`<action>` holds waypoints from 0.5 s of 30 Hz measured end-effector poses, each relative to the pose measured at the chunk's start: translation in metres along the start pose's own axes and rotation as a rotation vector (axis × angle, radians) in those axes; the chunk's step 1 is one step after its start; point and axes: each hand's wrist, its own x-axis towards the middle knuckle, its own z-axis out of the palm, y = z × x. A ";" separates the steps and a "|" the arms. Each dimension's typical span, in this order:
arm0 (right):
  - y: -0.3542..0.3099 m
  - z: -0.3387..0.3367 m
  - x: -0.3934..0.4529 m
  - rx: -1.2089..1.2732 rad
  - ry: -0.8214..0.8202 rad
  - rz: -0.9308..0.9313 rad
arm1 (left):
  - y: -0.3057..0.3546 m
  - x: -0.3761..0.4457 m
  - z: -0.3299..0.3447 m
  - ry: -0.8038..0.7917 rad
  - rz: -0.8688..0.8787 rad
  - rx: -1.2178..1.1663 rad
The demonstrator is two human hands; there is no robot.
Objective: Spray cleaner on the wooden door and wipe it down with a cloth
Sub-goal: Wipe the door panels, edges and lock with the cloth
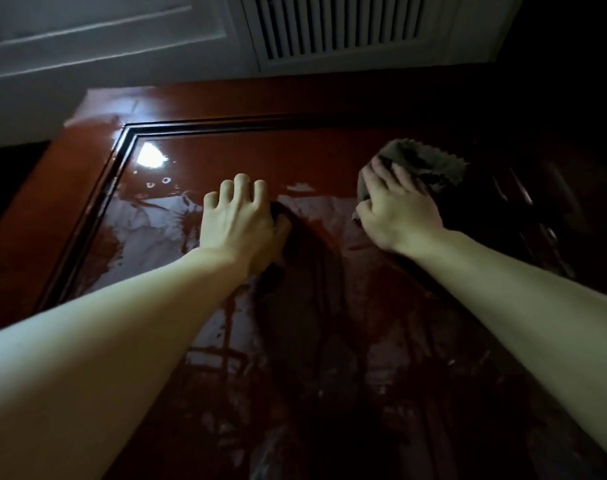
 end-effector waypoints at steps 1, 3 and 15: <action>-0.016 0.002 -0.005 0.000 0.013 -0.053 | -0.007 -0.002 0.001 -0.002 -0.008 0.010; -0.050 0.010 -0.018 -0.012 0.010 -0.204 | -0.020 -0.007 0.004 -0.011 -0.028 0.021; -0.093 0.018 0.014 0.002 -0.011 -0.036 | -0.108 -0.030 -0.003 -0.041 -0.060 0.031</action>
